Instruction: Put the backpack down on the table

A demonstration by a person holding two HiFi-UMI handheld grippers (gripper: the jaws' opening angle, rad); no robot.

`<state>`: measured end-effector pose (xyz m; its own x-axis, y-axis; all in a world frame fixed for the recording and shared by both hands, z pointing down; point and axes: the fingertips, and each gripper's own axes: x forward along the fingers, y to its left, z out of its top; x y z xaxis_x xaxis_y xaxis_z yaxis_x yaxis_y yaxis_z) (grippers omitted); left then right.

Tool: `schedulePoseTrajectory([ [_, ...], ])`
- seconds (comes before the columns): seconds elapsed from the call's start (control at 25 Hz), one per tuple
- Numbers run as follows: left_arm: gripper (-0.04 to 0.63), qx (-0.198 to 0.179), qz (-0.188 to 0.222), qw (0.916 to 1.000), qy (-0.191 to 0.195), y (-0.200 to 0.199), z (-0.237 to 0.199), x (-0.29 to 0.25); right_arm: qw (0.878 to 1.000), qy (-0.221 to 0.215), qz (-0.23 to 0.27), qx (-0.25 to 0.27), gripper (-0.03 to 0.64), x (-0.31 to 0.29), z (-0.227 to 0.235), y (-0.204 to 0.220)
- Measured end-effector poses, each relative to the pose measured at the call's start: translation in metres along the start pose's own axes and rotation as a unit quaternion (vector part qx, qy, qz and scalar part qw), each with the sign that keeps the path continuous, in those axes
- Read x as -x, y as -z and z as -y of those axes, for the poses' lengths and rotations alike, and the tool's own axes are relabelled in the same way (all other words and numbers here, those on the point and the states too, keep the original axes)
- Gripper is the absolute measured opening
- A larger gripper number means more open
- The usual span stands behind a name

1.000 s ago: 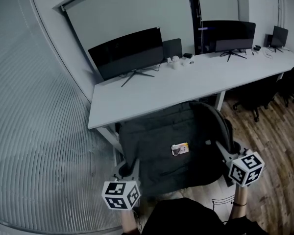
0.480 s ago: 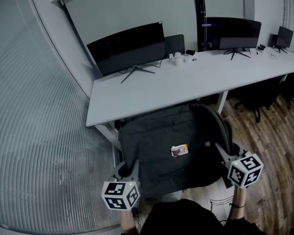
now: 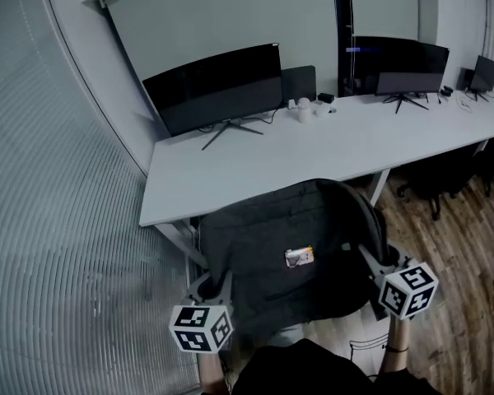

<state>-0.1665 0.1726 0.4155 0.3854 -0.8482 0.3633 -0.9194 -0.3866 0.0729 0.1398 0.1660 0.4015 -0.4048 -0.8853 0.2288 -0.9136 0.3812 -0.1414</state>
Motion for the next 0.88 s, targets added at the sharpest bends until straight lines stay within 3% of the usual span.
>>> schedulePoseTrajectory([
  [0.88,0.043,-0.011,-0.01,0.9984,0.054,-0.069,-0.042,-0.158,0.999,0.05,0.0,-0.014,0.11,-0.116,0.078,-0.048],
])
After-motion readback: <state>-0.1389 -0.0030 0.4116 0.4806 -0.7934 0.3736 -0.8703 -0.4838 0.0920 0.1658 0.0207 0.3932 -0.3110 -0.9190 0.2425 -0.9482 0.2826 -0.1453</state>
